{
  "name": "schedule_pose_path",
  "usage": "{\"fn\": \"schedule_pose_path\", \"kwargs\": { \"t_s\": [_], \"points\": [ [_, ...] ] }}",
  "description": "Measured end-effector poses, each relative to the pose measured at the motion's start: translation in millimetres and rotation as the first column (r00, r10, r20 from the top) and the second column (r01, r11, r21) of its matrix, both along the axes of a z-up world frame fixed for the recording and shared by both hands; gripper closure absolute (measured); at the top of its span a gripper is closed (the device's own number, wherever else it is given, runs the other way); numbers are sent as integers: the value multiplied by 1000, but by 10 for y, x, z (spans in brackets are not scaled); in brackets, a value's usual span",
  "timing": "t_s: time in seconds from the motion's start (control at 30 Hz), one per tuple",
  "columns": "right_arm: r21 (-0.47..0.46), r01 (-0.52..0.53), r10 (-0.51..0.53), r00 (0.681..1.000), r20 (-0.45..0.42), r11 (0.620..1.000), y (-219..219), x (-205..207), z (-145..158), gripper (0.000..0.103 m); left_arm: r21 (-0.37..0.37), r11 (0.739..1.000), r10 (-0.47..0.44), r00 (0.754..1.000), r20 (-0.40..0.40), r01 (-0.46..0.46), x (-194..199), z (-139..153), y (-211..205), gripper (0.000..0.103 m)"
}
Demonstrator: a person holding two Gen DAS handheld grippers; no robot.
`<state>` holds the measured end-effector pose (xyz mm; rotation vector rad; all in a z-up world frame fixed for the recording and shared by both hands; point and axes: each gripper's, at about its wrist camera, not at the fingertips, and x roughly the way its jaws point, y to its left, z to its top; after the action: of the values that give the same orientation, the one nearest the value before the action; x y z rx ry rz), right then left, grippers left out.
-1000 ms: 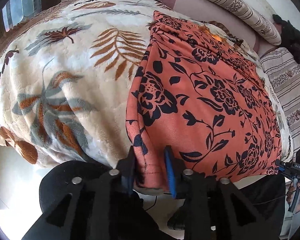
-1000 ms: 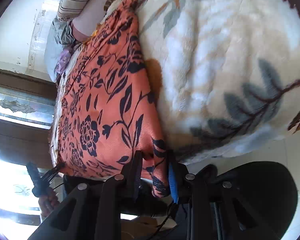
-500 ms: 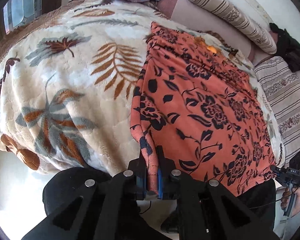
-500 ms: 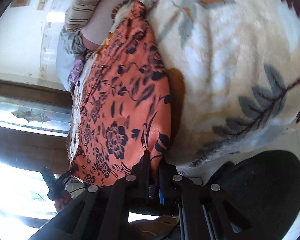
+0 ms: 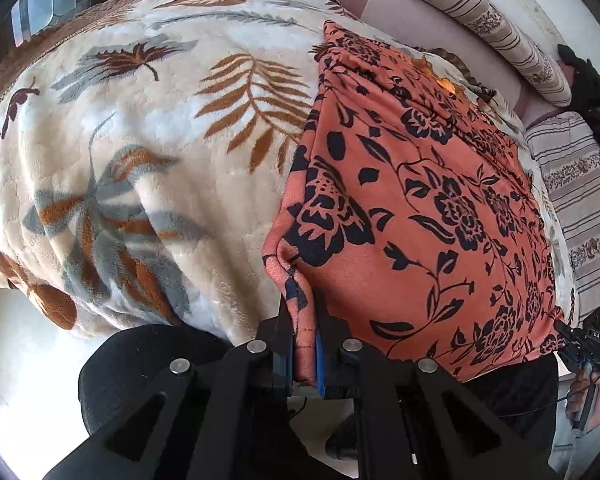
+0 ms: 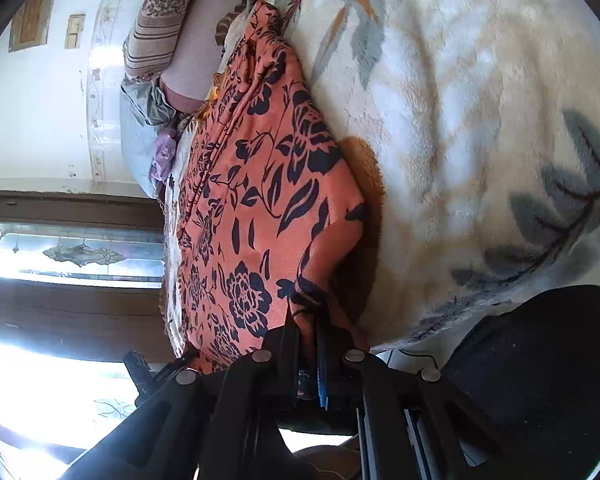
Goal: Fold small clothes
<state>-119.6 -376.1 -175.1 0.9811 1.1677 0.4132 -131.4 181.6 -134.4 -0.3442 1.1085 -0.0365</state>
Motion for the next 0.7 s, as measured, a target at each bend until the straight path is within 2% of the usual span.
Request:
{"fn": "schedule_pose_path", "kwargs": {
  "t_s": [0.1, 0.23, 0.37, 0.43, 0.47, 0.5, 0.53, 0.57, 0.6, 0.63, 0.67, 0.7],
  "points": [
    [17, -8, 7, 999, 41, 1000, -5, 110, 179, 96, -11, 999, -29, 998, 57, 30, 113, 267, -28, 95],
    [82, 18, -30, 988, 154, 997, -46, 616, 658, 96, -51, 996, -69, 980, 187, 79, 680, 898, -23, 95],
    [103, 74, -104, 937, 334, 992, -118, 1667, 1318, 96, -89, 993, -44, 937, 345, 80, 1617, 1512, 29, 95],
    [95, 105, -133, 926, 353, 990, -117, 2252, 1417, 94, -92, 995, -7, 938, 347, 41, 2179, 1510, 54, 92],
    [71, 111, -129, 935, 330, 991, -106, 2486, 1354, 93, -74, 997, -6, 946, 325, 32, 2418, 1404, 52, 70],
    [-4, 115, -108, 947, 304, 993, -52, 2738, 1230, 80, -33, 999, -7, 957, 289, 17, 2674, 1231, 21, 25],
    [-85, 122, -94, 957, 273, 989, 2, 2926, 1071, 40, 33, 999, 4, 975, 221, -12, 2962, 946, -22, 8],
    [-151, 131, -97, 972, 214, 980, 18, 3066, 828, 17, 70, 997, 7, 988, 156, -18, 3065, 656, -7, 5],
    [-181, 151, -127, 982, 138, 972, 9, 3122, 559, 9, 110, 994, 8, 998, 65, -15, 3207, 367, -2, 9],
    [-181, 163, -149, 985, 90, 970, -23, 3093, 380, 9, 123, 992, 14, 1000, 9, -15, 3176, 169, 19, 16],
    [-155, 180, -165, 981, 105, 971, -36, 3015, 323, 10, 82, 997, 11, 1000, 5, -12, 3125, 115, 60, 25],
    [-147, 198, -176, 973, 149, 969, -51, 2906, 338, 10, 28, 999, 15, 999, 48, -17, 3021, 151, 114, 25]
  ]
}}
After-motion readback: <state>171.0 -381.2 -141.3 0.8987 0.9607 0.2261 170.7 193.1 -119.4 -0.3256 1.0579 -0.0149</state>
